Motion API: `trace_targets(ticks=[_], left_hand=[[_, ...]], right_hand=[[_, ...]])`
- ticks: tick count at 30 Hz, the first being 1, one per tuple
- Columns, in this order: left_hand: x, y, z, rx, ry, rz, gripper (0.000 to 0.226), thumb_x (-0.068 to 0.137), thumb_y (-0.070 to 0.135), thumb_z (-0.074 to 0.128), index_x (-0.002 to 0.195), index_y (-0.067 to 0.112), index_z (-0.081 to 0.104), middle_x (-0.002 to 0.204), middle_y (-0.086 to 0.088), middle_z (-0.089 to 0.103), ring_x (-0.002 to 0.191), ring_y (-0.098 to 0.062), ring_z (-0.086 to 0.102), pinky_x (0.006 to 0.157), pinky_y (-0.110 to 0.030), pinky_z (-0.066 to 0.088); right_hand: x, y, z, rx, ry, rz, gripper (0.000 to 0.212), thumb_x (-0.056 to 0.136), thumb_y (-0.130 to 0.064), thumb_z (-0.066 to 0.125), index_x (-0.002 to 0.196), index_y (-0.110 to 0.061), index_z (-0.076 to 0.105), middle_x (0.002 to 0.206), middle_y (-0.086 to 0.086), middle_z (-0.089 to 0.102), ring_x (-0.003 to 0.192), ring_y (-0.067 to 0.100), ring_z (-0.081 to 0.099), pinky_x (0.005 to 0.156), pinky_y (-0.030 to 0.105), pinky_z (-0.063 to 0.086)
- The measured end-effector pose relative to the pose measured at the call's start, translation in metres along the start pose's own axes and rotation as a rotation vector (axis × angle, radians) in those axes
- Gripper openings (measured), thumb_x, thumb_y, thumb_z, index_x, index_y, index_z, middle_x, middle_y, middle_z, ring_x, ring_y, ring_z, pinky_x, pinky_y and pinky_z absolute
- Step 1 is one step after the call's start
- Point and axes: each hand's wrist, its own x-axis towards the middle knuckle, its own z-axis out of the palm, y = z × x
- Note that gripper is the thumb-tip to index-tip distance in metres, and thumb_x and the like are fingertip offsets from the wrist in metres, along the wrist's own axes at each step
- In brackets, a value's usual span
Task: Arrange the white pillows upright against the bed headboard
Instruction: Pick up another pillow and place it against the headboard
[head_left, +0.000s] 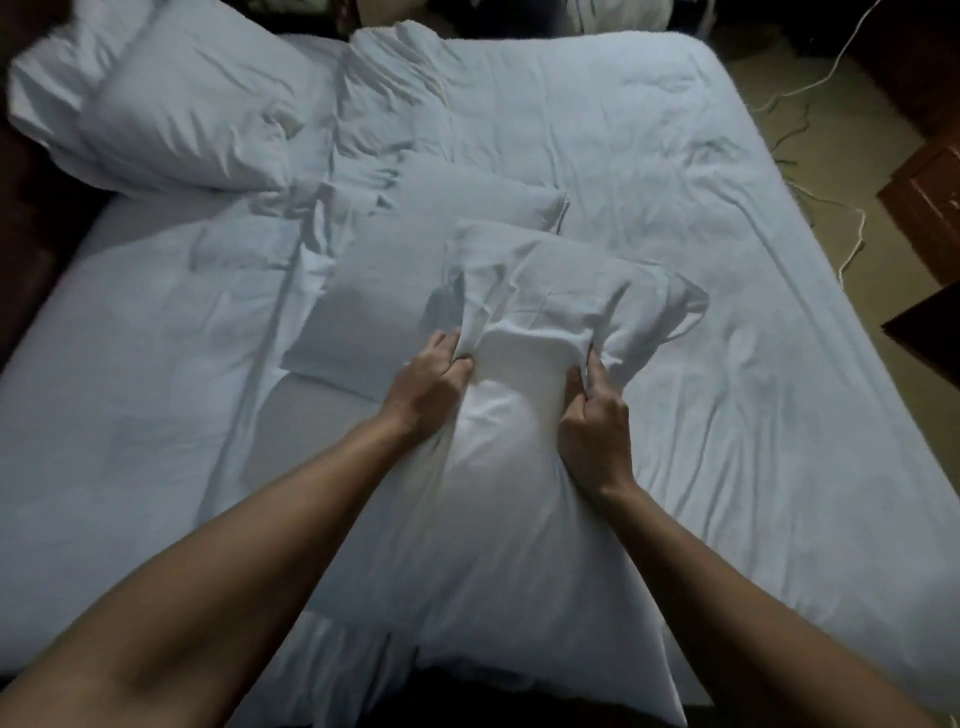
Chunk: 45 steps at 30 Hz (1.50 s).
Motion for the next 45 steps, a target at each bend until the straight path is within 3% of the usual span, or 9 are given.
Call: trace_targets(ticks=[4,11,15,18,28,36,38,41,45], left_hand=[[-0.024,-0.013,-0.069,-0.027,0.096,0.039,0.049,0.092,0.033,0.038,0.138,0.023,0.053,0.133,-0.01,0.059,0.116,-0.038,0.057,0.097,-0.048,0.045],[-0.061,-0.074,-0.19,-0.046,0.248,0.036,0.048,0.099,0.027,0.04,0.147,0.032,0.047,0.134,-0.004,0.056,0.118,-0.033,0.055,0.103,-0.048,0.042],[-0.075,-0.118,-0.245,-0.025,0.336,-0.034,0.042,0.101,0.028,0.039,0.141,0.033,0.051,0.128,0.001,0.057,0.112,-0.031,0.057,0.1,-0.046,0.042],[-0.077,-0.152,-0.28,0.004,0.387,-0.105,0.038,0.101,0.029,0.039,0.135,0.028,0.056,0.122,-0.002,0.058,0.109,-0.033,0.057,0.097,-0.046,0.043],[-0.086,-0.275,-0.374,0.107,0.562,-0.28,0.038,0.098,0.037,0.038,0.125,0.024,0.063,0.124,-0.004,0.063,0.113,-0.031,0.06,0.091,-0.042,0.045],[-0.069,-0.385,-0.453,0.115,0.558,-0.335,0.031,0.098,0.034,0.041,0.116,0.026,0.065,0.117,0.002,0.063,0.112,-0.027,0.06,0.085,-0.035,0.041],[-0.06,-0.417,-0.473,0.146,0.537,-0.354,0.034,0.1,0.035,0.041,0.122,0.025,0.064,0.123,0.003,0.063,0.113,-0.027,0.06,0.087,-0.034,0.041],[-0.046,-0.466,-0.504,0.223,0.501,-0.37,0.048,0.097,0.043,0.034,0.132,0.023,0.061,0.133,0.001,0.06,0.116,-0.034,0.06,0.091,-0.039,0.044],[-0.022,-0.524,-0.539,0.313,0.466,-0.386,0.05,0.098,0.042,0.033,0.137,0.022,0.057,0.139,0.001,0.056,0.114,-0.039,0.061,0.093,-0.047,0.048]], right_hand=[[-0.016,-0.067,0.016,-0.002,-0.001,-0.091,0.051,0.107,-0.021,0.039,0.158,-0.02,0.034,0.116,0.024,0.07,0.095,0.037,0.066,0.08,0.041,0.052],[-0.044,-0.177,0.093,0.039,-0.019,-0.23,0.051,0.107,-0.03,0.039,0.157,-0.021,0.036,0.119,0.018,0.071,0.104,0.036,0.066,0.088,0.042,0.053],[-0.052,-0.219,0.152,0.072,-0.112,-0.231,0.049,0.108,-0.028,0.04,0.155,-0.017,0.039,0.135,0.015,0.065,0.121,0.031,0.06,0.097,0.031,0.042],[-0.053,-0.241,0.198,0.146,-0.188,-0.246,0.046,0.108,-0.027,0.04,0.153,-0.017,0.042,0.137,0.012,0.064,0.12,0.024,0.058,0.09,0.019,0.037],[-0.069,-0.299,0.354,0.261,-0.413,-0.264,0.049,0.109,-0.029,0.039,0.157,-0.024,0.034,0.145,0.007,0.058,0.127,0.022,0.052,0.089,0.011,0.03],[-0.087,-0.343,0.49,0.348,-0.505,-0.179,0.049,0.11,-0.028,0.035,0.159,-0.03,0.029,0.141,-0.001,0.059,0.117,0.01,0.054,0.08,-0.005,0.029],[-0.093,-0.352,0.53,0.361,-0.521,-0.133,0.05,0.11,-0.03,0.034,0.16,-0.032,0.025,0.139,-0.003,0.06,0.114,0.009,0.057,0.085,0.001,0.033],[-0.101,-0.368,0.588,0.388,-0.548,-0.067,0.052,0.11,-0.033,0.032,0.161,-0.031,0.021,0.143,-0.005,0.054,0.127,0.013,0.053,0.096,0.012,0.034],[-0.102,-0.382,0.662,0.375,-0.556,-0.004,0.053,0.11,-0.034,0.031,0.162,-0.027,0.018,0.151,-0.013,0.042,0.141,0.012,0.039,0.1,0.002,0.024]])
